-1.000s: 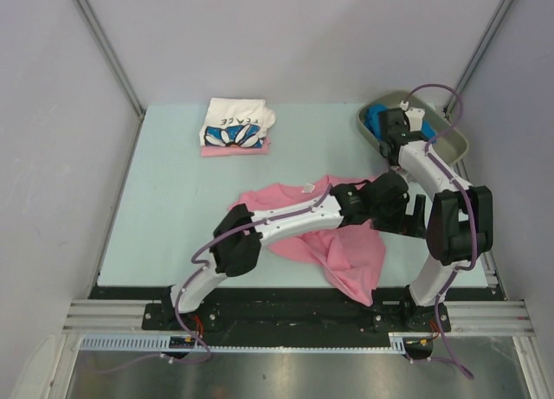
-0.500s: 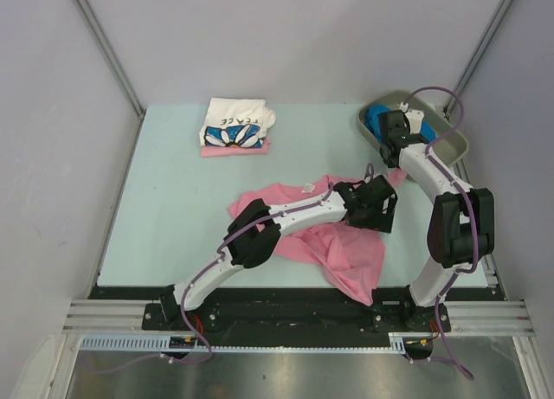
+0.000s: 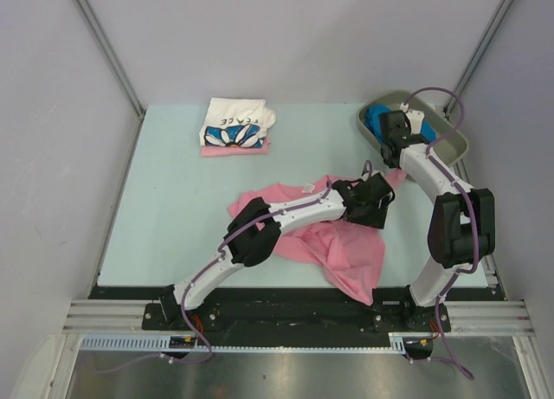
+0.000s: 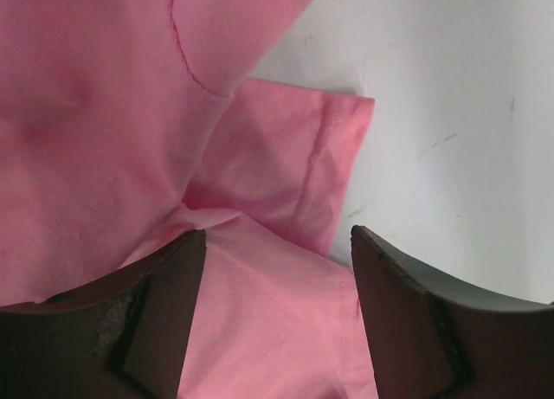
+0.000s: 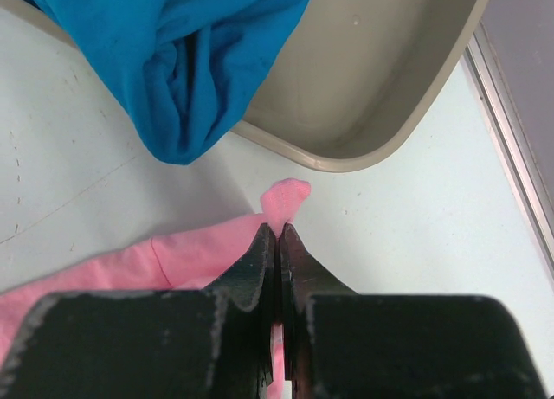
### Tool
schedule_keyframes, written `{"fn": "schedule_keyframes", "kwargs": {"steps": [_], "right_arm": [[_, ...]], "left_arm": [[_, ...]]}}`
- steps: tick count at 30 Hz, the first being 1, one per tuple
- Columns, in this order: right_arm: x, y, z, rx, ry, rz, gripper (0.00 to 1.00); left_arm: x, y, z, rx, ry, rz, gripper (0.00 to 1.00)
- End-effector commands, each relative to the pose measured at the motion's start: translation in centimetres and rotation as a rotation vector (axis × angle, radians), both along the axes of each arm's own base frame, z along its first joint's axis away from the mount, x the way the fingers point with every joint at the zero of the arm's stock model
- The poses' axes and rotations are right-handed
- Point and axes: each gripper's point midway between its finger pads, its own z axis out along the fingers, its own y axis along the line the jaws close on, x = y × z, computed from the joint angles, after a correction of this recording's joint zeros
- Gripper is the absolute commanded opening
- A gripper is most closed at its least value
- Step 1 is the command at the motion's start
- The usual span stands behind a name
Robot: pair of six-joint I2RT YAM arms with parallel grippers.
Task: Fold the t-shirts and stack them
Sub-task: Flatten the tshirt out
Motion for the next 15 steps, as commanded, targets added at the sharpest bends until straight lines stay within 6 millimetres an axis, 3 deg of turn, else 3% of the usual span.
{"fn": "schedule_keyframes", "kwargs": {"steps": [1,6,10,15], "right_arm": [[0.3,0.2,1.7,0.018,-0.063,-0.007,0.00],[0.3,0.4,1.5,0.022,-0.055,-0.005,0.00],[0.1,0.6,1.4,0.022,-0.048,0.001,0.00],[0.0,0.3,2.1,0.023,-0.063,-0.005,0.00]], "left_arm": [[-2.1,2.3,-5.3,0.160,0.042,-0.047,0.68],[-3.3,3.6,-7.8,0.224,0.087,-0.077,0.59],[-5.1,4.8,-9.5,0.258,0.122,-0.109,0.38],[-7.1,6.8,-10.6,0.276,0.165,-0.142,0.21]]}}
